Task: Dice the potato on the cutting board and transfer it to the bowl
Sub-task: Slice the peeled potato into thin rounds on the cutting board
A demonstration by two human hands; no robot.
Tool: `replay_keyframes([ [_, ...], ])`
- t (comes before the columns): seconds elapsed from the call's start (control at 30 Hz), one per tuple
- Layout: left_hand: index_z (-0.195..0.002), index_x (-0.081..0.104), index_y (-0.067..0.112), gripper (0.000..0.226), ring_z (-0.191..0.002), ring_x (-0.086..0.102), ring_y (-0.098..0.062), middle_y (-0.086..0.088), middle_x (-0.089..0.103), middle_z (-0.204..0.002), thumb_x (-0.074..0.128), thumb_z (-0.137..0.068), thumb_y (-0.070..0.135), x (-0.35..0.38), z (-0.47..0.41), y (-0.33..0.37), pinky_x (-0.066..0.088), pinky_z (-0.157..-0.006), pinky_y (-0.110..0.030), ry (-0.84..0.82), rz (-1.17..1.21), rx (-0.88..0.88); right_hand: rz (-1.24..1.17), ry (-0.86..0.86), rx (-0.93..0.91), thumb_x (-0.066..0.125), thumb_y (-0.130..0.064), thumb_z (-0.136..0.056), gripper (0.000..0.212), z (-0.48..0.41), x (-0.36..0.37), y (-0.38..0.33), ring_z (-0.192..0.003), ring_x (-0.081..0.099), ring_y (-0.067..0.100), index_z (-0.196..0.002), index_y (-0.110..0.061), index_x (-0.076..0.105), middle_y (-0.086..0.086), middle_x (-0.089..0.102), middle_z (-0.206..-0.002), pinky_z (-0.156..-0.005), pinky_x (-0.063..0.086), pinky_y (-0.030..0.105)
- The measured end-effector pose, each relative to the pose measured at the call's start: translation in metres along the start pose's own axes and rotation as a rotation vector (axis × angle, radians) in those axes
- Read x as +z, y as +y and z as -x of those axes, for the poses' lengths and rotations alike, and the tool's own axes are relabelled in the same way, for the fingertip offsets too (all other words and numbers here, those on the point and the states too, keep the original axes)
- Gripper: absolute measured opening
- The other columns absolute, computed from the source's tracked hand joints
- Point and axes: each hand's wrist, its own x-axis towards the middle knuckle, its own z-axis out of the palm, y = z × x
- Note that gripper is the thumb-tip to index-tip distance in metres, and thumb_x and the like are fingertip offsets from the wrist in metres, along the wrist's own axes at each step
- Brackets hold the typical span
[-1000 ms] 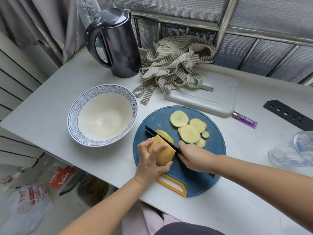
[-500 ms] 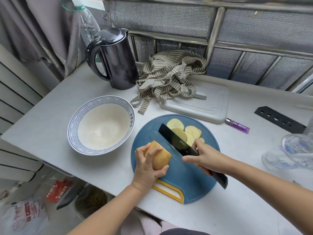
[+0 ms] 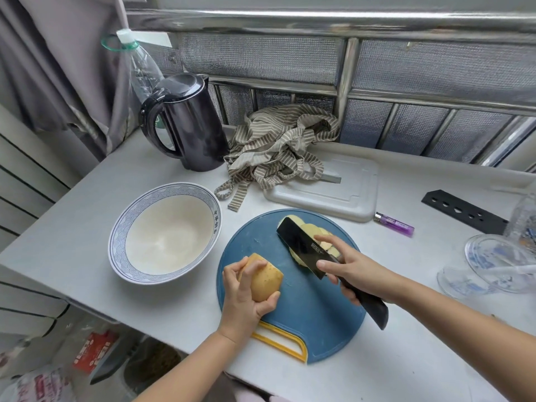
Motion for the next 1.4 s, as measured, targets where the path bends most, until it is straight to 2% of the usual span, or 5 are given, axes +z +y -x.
replay_keyframes([
  [0.23,-0.121,0.04,0.051,0.058,-0.13,0.02,0.014,0.015,0.028,-0.126,0.066,-0.069,0.05,-0.001,0.001,0.003,0.019,-0.101,-0.001,0.006,0.001,-0.012,0.024,0.045,0.022,0.051,-0.028,-0.099,0.027,0.003,0.001,-0.005,-0.038,0.037,0.019,-0.103,-0.001,0.049,0.006,0.046,-0.056,-0.039,0.035,0.024],
  [0.53,-0.122,0.039,0.053,0.058,-0.126,0.026,0.008,0.015,0.028,-0.121,0.066,-0.071,0.054,-0.001,0.0,0.005,0.029,-0.102,-0.014,0.01,-0.016,-0.001,0.627,0.013,-0.22,0.034,-0.041,-0.102,0.024,0.013,0.033,-0.002,-0.053,0.044,0.004,-0.114,-0.023,0.044,-0.006,0.044,-0.062,-0.052,0.033,0.02],
  [0.7,-0.122,0.039,0.051,0.058,-0.119,0.034,-0.007,0.017,0.025,-0.121,0.066,-0.071,0.053,0.005,0.005,0.013,0.031,-0.099,-0.019,0.086,-0.012,-0.031,0.787,-0.01,-0.306,0.028,-0.043,-0.102,0.021,0.021,0.033,-0.002,-0.058,0.038,0.011,-0.084,-0.033,0.029,-0.007,0.038,-0.064,-0.056,0.032,0.024],
  [0.87,-0.121,0.039,0.052,0.058,-0.12,0.033,-0.007,0.016,0.025,-0.123,0.067,-0.07,0.054,0.005,0.006,0.012,0.034,-0.098,-0.026,0.092,-0.029,-0.038,0.877,-0.019,-0.314,0.023,-0.048,-0.1,0.028,0.027,0.029,-0.002,-0.056,0.035,0.017,-0.088,-0.023,0.028,-0.003,0.036,-0.062,-0.057,0.029,0.032],
  [1.4,-0.125,0.04,0.05,0.059,-0.124,0.03,0.011,0.028,0.022,-0.132,0.067,-0.073,0.053,0.003,0.006,0.008,0.026,-0.099,-0.002,0.092,0.009,-0.008,0.925,-0.011,-0.336,0.018,-0.051,-0.1,0.027,0.036,0.032,0.0,-0.061,0.04,0.021,-0.091,-0.026,0.027,-0.004,0.041,-0.066,-0.061,0.034,0.035],
])
